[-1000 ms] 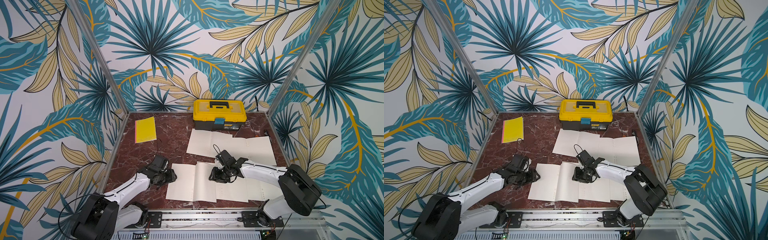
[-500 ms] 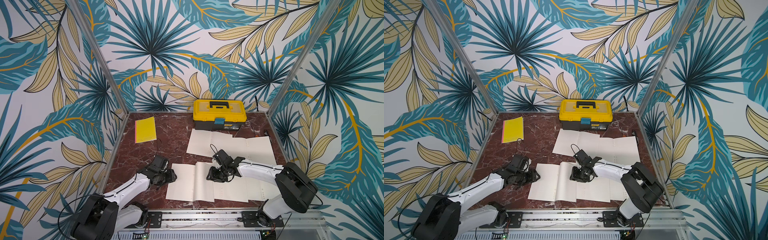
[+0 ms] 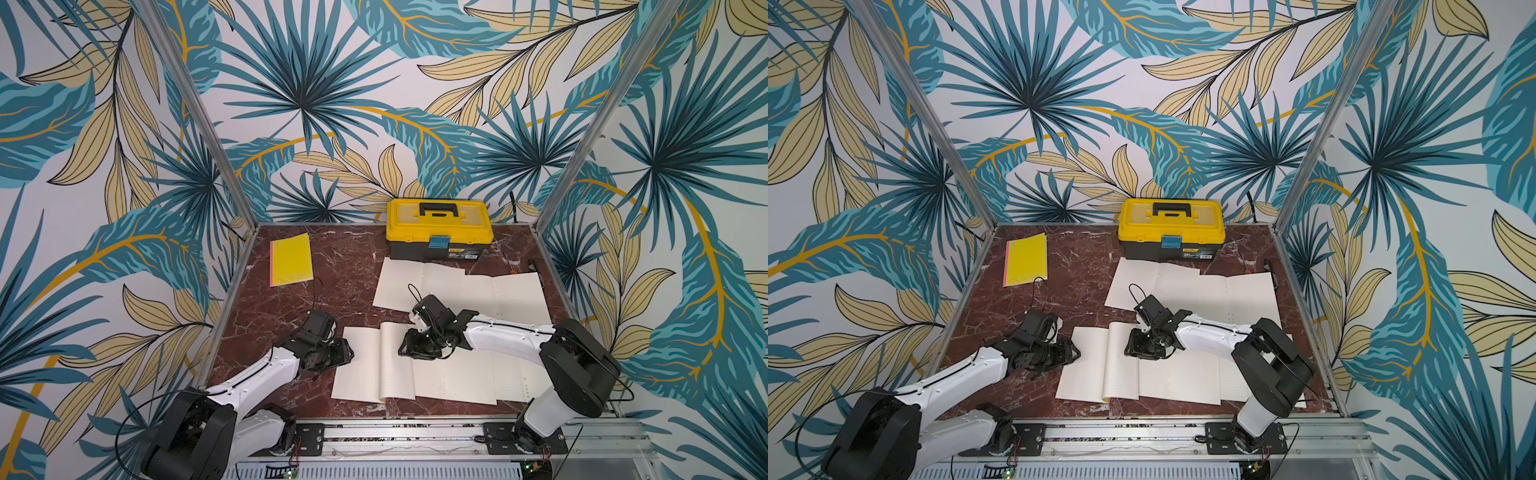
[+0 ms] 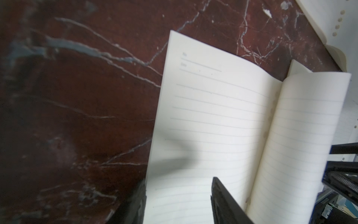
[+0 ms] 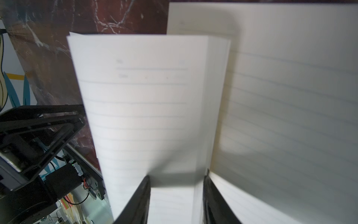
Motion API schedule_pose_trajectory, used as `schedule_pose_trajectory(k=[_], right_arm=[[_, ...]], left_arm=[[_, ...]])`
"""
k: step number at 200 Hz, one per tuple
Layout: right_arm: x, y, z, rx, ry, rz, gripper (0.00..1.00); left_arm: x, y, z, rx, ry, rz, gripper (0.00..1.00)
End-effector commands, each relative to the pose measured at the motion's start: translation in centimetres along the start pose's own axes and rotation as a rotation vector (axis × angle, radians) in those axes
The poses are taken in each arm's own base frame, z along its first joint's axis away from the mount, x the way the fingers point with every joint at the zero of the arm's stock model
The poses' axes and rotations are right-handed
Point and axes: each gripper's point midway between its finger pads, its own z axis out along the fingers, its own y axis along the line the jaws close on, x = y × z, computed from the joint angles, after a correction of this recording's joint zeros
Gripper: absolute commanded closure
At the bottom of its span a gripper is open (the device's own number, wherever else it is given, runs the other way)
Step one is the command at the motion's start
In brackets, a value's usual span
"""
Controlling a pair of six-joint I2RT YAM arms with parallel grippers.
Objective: Close the notebook
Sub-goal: Close the notebook at the center of the board.
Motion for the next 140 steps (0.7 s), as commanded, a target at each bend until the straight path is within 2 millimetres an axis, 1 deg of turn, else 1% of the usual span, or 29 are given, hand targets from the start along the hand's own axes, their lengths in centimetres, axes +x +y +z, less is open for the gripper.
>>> schedule_pose_trajectory(k=[1, 31, 62, 63, 66, 98, 117, 140], right_arm=[[0.1, 1.5, 0.8, -0.038, 0.013, -0.021, 0.56], [-0.1, 2.8, 0.8, -0.054, 0.016, -0.039, 0.56], [-0.6, 3.8, 0.3, -0.067, 0.006, -0.052, 0.56], [-0.2, 4.1, 0.5, -0.069, 0.014, -0.064, 0.56], [0.2, 4.4, 0.5, -0.071, 0.02, -0.075, 0.56], [0.2, 5.7, 0.0, -0.103, 0.019, -0.099, 0.55], [0.2, 6.4, -0.5, -0.122, 0.014, -0.117, 0.51], [0.1, 7.1, -1.3, -0.141, -0.001, -0.133, 0.47]], left_arm=[[2.4, 0.0, 0.5, 0.034, 0.094, -0.001, 0.45], [2.5, 0.1, 0.5, 0.033, 0.094, 0.0, 0.45], [2.4, 0.2, 0.4, 0.027, 0.088, -0.002, 0.45], [2.5, 0.2, 0.4, 0.027, 0.089, -0.003, 0.45], [2.4, 0.2, 0.4, 0.026, 0.085, -0.003, 0.45], [2.0, 0.2, -0.1, 0.02, 0.059, -0.003, 0.45], [1.9, 0.5, -0.4, -0.006, 0.049, -0.008, 0.45], [1.2, 1.0, -1.2, -0.05, 0.012, -0.022, 0.45]])
